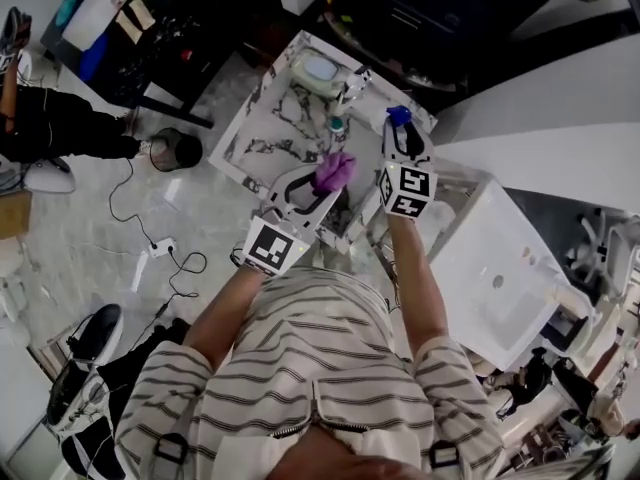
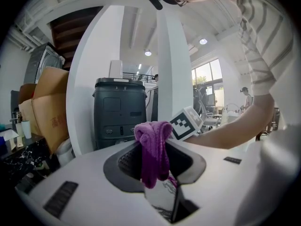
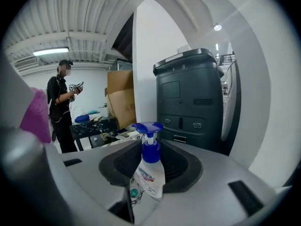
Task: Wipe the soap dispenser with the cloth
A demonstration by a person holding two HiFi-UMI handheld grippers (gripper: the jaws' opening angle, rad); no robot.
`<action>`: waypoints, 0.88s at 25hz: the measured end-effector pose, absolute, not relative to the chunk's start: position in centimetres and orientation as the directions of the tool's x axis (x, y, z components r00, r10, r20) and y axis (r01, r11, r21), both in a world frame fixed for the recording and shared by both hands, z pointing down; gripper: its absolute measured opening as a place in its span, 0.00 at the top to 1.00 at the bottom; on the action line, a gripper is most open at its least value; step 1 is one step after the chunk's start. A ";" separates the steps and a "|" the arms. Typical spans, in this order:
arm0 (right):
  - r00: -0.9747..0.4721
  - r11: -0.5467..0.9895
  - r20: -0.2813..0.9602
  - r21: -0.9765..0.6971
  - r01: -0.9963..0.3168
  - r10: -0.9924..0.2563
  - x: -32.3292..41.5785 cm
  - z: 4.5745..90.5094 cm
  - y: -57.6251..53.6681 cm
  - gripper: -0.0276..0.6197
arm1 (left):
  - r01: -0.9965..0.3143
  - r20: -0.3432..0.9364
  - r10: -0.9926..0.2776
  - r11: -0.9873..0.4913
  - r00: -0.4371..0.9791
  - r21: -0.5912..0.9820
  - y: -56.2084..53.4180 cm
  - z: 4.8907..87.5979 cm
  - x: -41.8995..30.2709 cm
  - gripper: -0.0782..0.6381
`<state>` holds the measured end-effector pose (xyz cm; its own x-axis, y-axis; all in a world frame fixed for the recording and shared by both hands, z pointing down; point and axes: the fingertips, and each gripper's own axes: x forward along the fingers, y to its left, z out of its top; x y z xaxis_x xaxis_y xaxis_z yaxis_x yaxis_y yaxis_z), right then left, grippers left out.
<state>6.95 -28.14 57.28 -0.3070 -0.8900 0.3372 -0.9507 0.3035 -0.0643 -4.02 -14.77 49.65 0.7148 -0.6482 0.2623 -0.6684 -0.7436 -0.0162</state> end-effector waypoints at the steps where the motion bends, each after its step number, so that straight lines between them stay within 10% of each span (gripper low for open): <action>1: -0.300 0.298 0.342 -0.060 -0.953 -0.890 7.0 57.8 -28.6 0.75 | -0.667 0.264 -0.646 -0.745 0.716 -0.011 -14.9 49.8 -4.1 0.72; 22: -0.281 0.295 0.429 -0.035 -0.955 -0.859 8.0 64.4 -34.3 0.74 | -0.673 0.272 -0.637 -0.737 0.722 0.062 -15.8 52.2 -4.6 0.72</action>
